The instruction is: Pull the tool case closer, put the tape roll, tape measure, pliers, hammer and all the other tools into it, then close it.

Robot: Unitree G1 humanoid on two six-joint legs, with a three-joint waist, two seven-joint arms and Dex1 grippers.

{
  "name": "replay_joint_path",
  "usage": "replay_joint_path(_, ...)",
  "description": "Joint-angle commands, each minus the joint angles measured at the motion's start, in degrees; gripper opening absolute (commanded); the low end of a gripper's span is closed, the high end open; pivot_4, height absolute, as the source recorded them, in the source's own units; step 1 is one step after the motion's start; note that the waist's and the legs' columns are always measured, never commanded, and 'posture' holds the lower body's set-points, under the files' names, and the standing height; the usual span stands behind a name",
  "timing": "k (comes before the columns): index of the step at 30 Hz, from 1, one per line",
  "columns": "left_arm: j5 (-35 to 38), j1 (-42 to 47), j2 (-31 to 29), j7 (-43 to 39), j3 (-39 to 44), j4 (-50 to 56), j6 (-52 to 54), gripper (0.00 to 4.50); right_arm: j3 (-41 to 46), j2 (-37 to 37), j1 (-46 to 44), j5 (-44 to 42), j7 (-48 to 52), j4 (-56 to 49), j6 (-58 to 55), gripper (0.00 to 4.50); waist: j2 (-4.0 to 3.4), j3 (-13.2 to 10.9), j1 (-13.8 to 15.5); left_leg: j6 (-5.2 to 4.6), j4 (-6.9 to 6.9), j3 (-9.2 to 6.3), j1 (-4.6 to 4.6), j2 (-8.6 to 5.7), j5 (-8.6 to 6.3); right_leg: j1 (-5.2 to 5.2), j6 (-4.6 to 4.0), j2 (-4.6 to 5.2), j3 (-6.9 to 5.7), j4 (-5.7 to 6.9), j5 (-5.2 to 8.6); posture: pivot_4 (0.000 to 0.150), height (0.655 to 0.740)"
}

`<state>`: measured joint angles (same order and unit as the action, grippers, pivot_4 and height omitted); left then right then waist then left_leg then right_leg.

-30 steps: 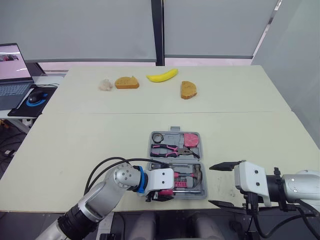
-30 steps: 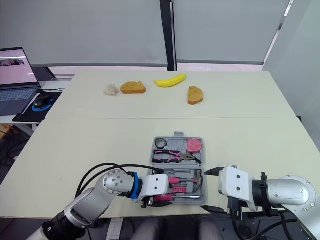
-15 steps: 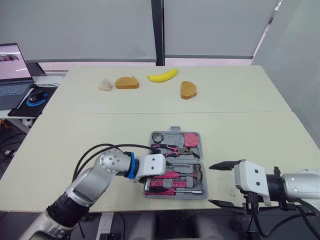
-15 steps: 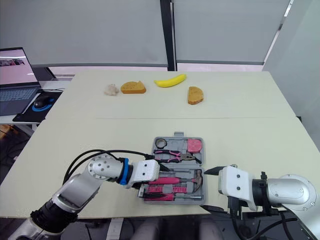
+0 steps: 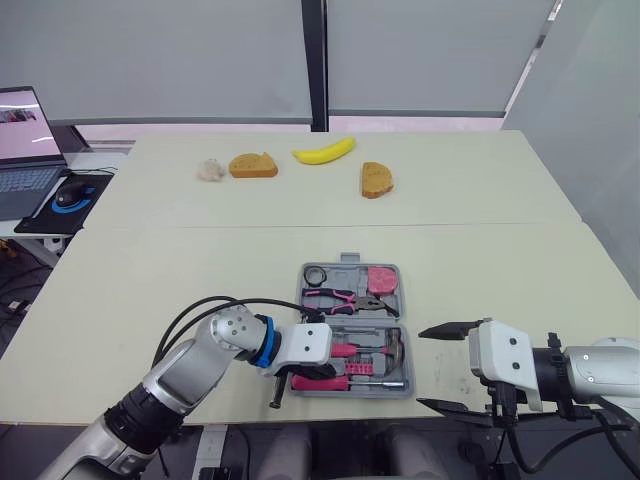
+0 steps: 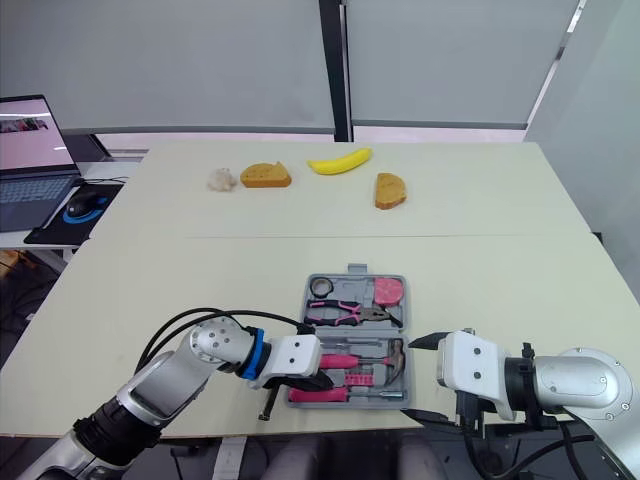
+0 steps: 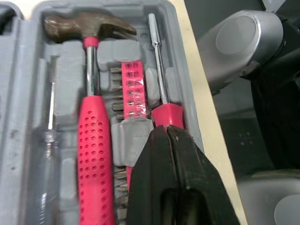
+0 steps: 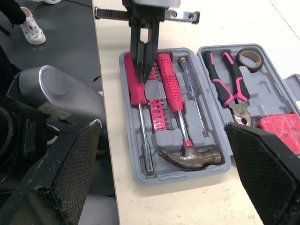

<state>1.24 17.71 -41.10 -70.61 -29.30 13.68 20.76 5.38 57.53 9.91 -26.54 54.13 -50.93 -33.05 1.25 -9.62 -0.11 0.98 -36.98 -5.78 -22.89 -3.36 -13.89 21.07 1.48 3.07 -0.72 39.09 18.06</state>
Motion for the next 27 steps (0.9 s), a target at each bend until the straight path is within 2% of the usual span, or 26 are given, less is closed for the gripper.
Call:
replay_joint_path(1,-0.87,-0.10,-0.13,-0.19,-0.95,1.18,-0.11,0.01,0.08,0.11,-0.53,-0.44,0.09,-0.71,0.51,4.50,0.00,0.00,0.00,0.00,0.00,0.00,0.00,0.01,0.00,0.00,0.00,0.00,0.00,0.00,0.00,0.150,0.7361)
replay_joint_path(15,-4.11,-3.24,0.35,3.53,-2.48,0.79,0.22,0.01,0.17,-0.01,0.41,-0.58,-0.53,-1.59,0.42,4.50,-0.04,0.05,0.07,0.00,0.00,-0.02,0.12,0.00,0.00,-0.16,0.00,0.00,-0.01,0.00,0.00,0.150,0.7361)
replay_joint_path(21,2.03,-2.33,1.30,2.88,2.32,4.03,3.69,0.01,0.41,-0.06,-0.39,-0.63,0.04,-0.63,1.15,4.50,-0.04,0.04,0.04,0.00,0.00,-0.05,0.15,0.00,0.00,-0.20,0.00,0.00,-0.04,-0.01,0.00,0.150,0.7361)
replay_joint_path(27,12.18,-1.71,1.04,0.21,11.09,6.23,2.46,0.01,0.20,0.20,-1.93,0.95,1.04,2.45,3.52,4.50,-0.03,0.04,0.02,0.00,-0.01,-0.06,0.13,0.00,0.00,-0.20,0.00,0.01,-0.05,-0.03,0.00,0.150,0.7361)
